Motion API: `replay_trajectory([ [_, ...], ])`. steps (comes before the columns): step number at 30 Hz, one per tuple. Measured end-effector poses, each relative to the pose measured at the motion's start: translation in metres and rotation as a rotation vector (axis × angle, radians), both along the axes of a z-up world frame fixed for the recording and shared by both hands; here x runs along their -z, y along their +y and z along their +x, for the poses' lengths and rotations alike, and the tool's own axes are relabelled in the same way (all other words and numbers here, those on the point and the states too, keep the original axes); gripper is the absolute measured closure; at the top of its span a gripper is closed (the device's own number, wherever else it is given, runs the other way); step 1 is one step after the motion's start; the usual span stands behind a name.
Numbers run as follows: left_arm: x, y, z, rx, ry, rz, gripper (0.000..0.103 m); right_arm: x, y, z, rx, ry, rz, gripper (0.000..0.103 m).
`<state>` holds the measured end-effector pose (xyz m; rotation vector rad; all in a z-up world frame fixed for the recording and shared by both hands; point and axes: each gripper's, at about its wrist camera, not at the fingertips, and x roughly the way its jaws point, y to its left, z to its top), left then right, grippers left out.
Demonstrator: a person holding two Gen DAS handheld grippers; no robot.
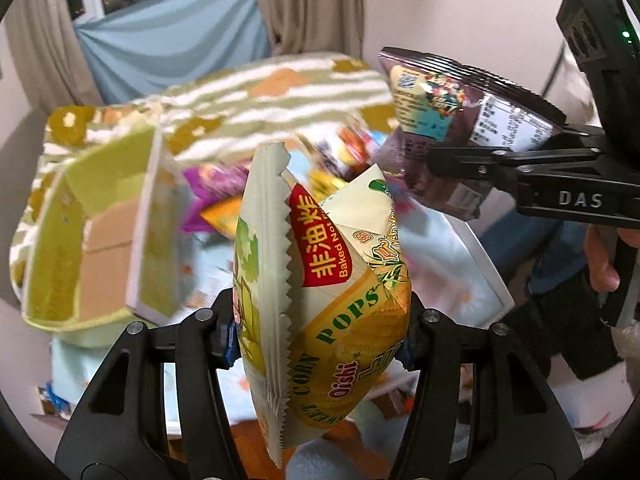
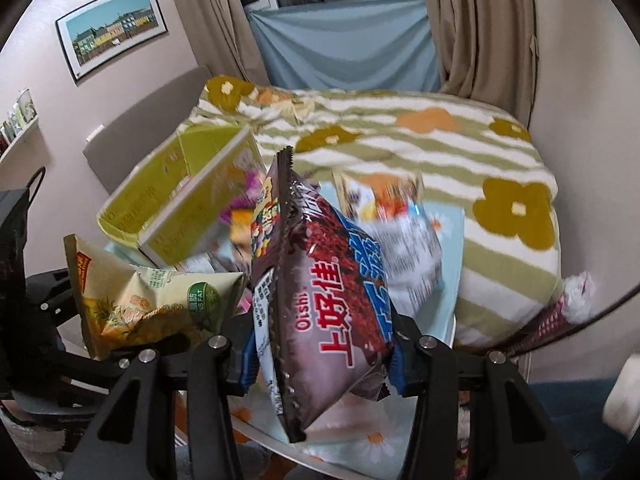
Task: Organize snacks
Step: 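Carry both bags over the yellow box and open both tools to drop them in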
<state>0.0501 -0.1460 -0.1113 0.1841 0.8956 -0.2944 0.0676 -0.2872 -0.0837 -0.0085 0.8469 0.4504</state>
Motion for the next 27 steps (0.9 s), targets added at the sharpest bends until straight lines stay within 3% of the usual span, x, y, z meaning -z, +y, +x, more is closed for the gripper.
replay_trajectory([
  [7, -0.034, 0.079, 0.038, -0.064, -0.072, -0.008, 0.048, -0.042, 0.064, 0.034, -0.035, -0.076, -0.003, 0.057],
  [15, -0.045, 0.188, 0.101, -0.113, -0.074, -0.002, 0.048, -0.056, 0.165, 0.093, -0.046, -0.091, 0.024, 0.057],
  [22, -0.018, 0.272, 0.176, -0.16, -0.006, -0.002, 0.048, -0.041, 0.242, 0.141, -0.013, -0.044, 0.047, 0.057],
  [27, 0.015, 0.296, 0.217, -0.152, 0.044, 0.016, 0.047, -0.022, 0.275, 0.166, 0.02, 0.009, 0.056, 0.057],
])
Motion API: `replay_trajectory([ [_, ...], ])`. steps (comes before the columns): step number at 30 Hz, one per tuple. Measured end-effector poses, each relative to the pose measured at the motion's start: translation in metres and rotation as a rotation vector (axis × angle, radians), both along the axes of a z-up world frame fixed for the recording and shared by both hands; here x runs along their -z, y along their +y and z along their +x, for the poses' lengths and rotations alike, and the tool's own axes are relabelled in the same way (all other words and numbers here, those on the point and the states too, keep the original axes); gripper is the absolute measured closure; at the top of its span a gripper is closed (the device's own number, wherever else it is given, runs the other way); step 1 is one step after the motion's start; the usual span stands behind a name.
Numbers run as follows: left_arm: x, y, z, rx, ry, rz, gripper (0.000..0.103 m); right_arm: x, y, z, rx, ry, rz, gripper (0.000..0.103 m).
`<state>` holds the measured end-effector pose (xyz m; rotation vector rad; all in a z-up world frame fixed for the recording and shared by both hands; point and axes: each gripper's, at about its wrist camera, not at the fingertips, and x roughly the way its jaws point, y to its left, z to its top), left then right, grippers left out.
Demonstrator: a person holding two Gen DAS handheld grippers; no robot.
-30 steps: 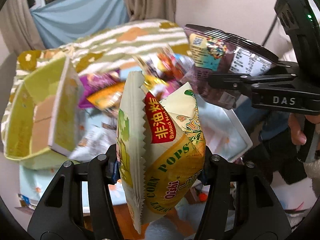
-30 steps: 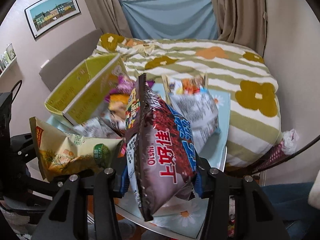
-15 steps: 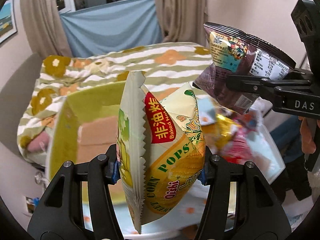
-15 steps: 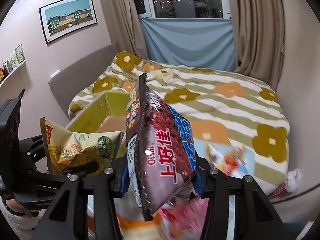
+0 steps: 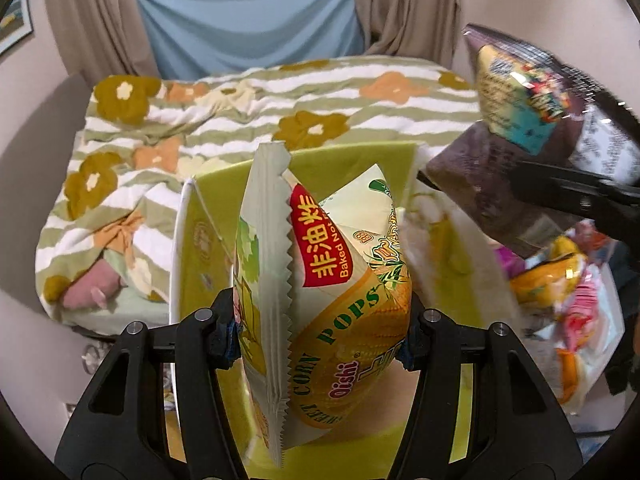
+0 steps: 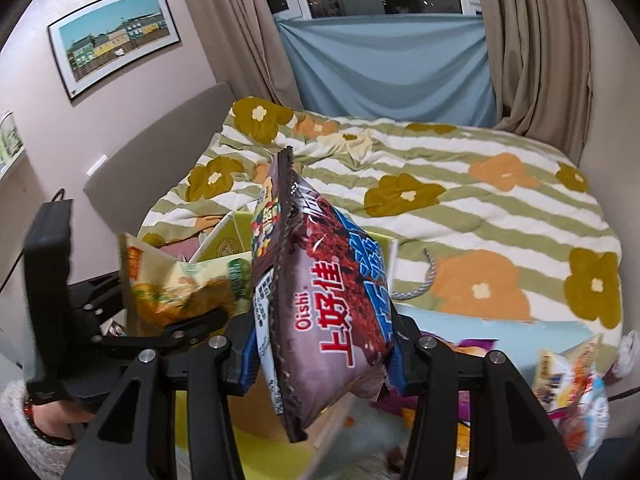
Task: Organize snacks
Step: 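Carry both bags over the yellow box and open both tools to drop them in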
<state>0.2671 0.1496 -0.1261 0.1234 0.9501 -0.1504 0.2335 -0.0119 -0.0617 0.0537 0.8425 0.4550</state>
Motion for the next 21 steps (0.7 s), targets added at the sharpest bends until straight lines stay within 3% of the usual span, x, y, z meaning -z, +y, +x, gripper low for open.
replay_trajectory([
  [6, 0.033, 0.015, 0.035, -0.014, 0.062, -0.002, 0.044, 0.023, 0.019, 0.026, 0.041, 0.07, 0.013, 0.057],
  [8, 0.041, 0.017, 0.044, -0.03, 0.084, 0.008, 0.026, 0.027, 0.022, 0.032, 0.045, 0.083, 0.014, 0.057],
  [9, 0.043, 0.018, 0.046, -0.043, 0.081, 0.018, 0.005, 0.03, 0.023, 0.034, 0.046, 0.089, 0.012, 0.057],
  [10, 0.042, 0.02, 0.045, -0.049, 0.067, 0.018, 0.0, 0.031, 0.025, 0.036, 0.046, 0.09, 0.008, 0.057],
  [21, 0.026, 0.025, 0.014, -0.084, 0.062, 0.024, 0.0, 0.039, 0.037, 0.04, 0.017, 0.105, -0.04, 0.055],
])
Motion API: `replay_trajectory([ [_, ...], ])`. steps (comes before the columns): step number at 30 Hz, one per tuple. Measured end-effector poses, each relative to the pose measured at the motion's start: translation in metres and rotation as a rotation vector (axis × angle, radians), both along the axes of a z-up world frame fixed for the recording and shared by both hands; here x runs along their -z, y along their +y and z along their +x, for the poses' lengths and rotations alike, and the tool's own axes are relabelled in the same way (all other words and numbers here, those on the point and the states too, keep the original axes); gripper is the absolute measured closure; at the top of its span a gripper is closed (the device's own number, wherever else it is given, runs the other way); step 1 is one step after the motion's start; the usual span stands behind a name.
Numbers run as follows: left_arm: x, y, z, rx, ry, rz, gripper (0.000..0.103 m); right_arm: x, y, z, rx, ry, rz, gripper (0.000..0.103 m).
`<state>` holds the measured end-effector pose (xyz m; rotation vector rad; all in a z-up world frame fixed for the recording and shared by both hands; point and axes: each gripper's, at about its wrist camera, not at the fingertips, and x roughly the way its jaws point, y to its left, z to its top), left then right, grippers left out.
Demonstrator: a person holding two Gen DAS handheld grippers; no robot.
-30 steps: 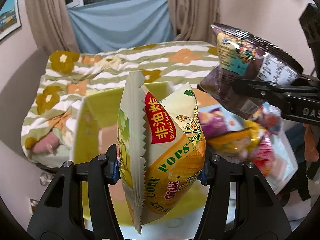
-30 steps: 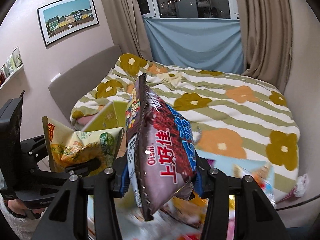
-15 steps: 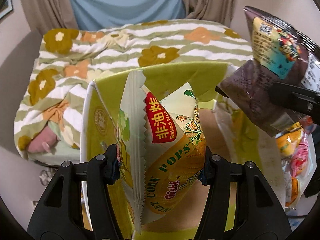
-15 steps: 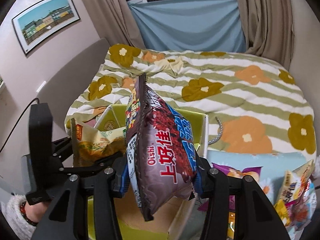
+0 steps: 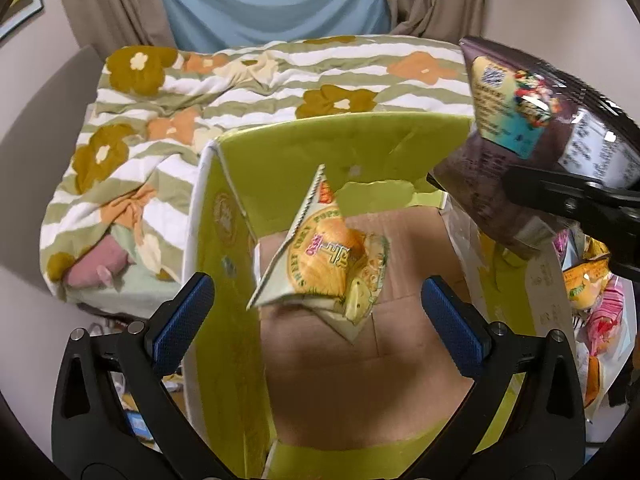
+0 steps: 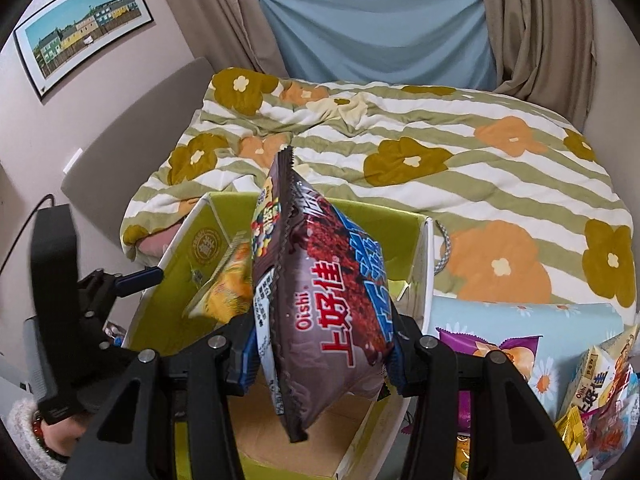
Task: Organize snacks
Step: 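Carry both bags over the yellow box and open both tools to drop them in, then move both open tools back over the snack pile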
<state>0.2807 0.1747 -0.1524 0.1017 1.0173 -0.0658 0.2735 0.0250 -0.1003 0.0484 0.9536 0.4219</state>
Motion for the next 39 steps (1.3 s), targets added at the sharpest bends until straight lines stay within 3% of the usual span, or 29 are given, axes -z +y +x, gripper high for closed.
replay_trajectory([
  [13, -0.004, 0.016, -0.026, -0.063, 0.007, -0.021, 0.0, 0.015, 0.024, 0.025, -0.011, 0.019, -0.065, 0.05],
  [14, -0.004, 0.017, -0.027, -0.065, 0.008, -0.022, 0.0, 0.017, 0.026, 0.026, -0.011, 0.016, -0.067, 0.044],
  [17, -0.001, 0.02, -0.029, -0.071, 0.013, -0.029, 0.0, 0.021, 0.03, 0.029, -0.001, -0.01, -0.053, 0.0],
  [27, -0.007, 0.02, -0.034, -0.065, 0.0, -0.038, 0.0, 0.014, 0.026, 0.015, 0.012, -0.041, -0.046, 0.0],
  [39, -0.058, 0.014, -0.047, -0.021, -0.086, -0.035, 0.0, -0.042, 0.012, -0.022, 0.034, -0.127, -0.038, 0.0],
])
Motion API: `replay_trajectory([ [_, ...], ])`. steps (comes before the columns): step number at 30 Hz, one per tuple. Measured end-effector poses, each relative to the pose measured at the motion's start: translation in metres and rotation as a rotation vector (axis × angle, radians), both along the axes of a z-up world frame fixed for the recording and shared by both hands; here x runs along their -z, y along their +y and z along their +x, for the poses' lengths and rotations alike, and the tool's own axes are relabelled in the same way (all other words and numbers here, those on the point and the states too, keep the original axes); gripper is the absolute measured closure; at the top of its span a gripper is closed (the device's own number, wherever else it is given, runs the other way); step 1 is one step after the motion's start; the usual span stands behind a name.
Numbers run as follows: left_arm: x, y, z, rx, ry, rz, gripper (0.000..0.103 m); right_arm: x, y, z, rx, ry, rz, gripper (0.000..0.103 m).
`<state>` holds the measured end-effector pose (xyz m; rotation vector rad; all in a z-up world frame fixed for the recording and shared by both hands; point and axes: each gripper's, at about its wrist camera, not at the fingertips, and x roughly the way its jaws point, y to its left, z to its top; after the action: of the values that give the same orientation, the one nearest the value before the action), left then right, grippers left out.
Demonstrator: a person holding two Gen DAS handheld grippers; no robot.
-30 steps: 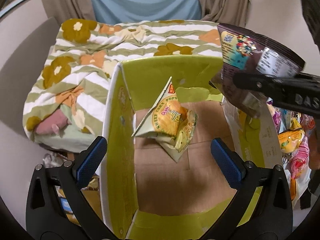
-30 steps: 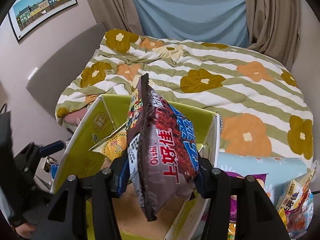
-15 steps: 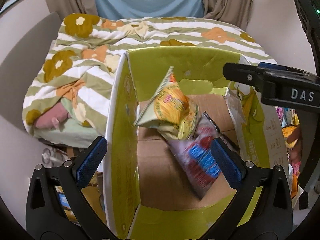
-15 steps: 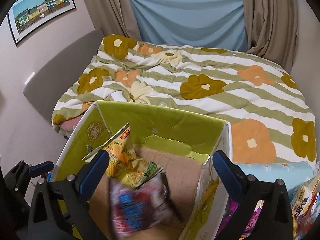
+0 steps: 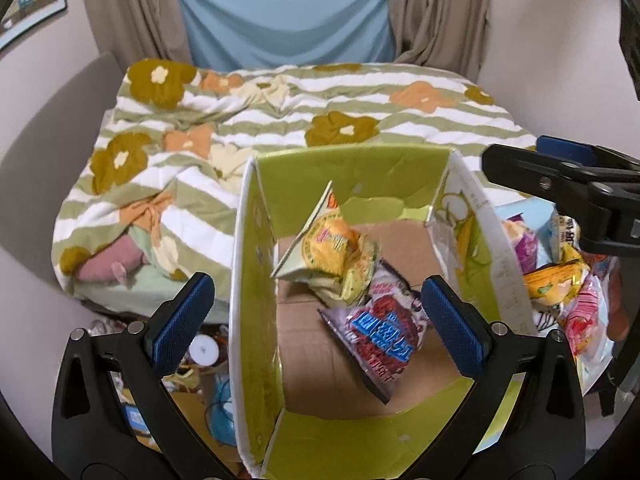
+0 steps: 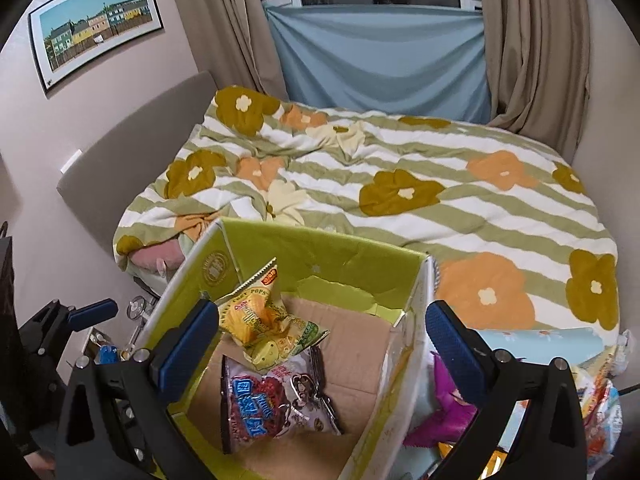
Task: Organize snacks
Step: 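Move both open tools back over the snack pile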
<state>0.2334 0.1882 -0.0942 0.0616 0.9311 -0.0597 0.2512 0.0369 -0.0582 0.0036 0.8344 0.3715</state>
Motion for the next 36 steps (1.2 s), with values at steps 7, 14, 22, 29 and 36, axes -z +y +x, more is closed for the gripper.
replay_trajectory([
  [7, -0.025, -0.029, -0.011, 0.085, -0.027, -0.026, 0.0, -0.033, -0.029, -0.037, 0.073, -0.017, -0.018, 0.0],
  [14, -0.036, -0.079, -0.035, 0.195, -0.045, -0.08, 0.0, -0.057, -0.085, -0.085, 0.171, -0.044, -0.052, 0.0],
  [22, -0.032, -0.161, -0.072, 0.292, -0.037, -0.091, 0.0, -0.061, -0.163, -0.143, 0.252, -0.056, -0.082, 0.0],
  [29, -0.015, -0.237, -0.111, 0.341, 0.003, -0.077, 0.0, -0.036, -0.221, -0.176, 0.216, -0.017, -0.098, 0.0],
  [36, 0.023, -0.295, -0.145, 0.369, 0.08, -0.046, 0.0, 0.006, -0.266, -0.192, 0.127, 0.035, -0.09, 0.0],
])
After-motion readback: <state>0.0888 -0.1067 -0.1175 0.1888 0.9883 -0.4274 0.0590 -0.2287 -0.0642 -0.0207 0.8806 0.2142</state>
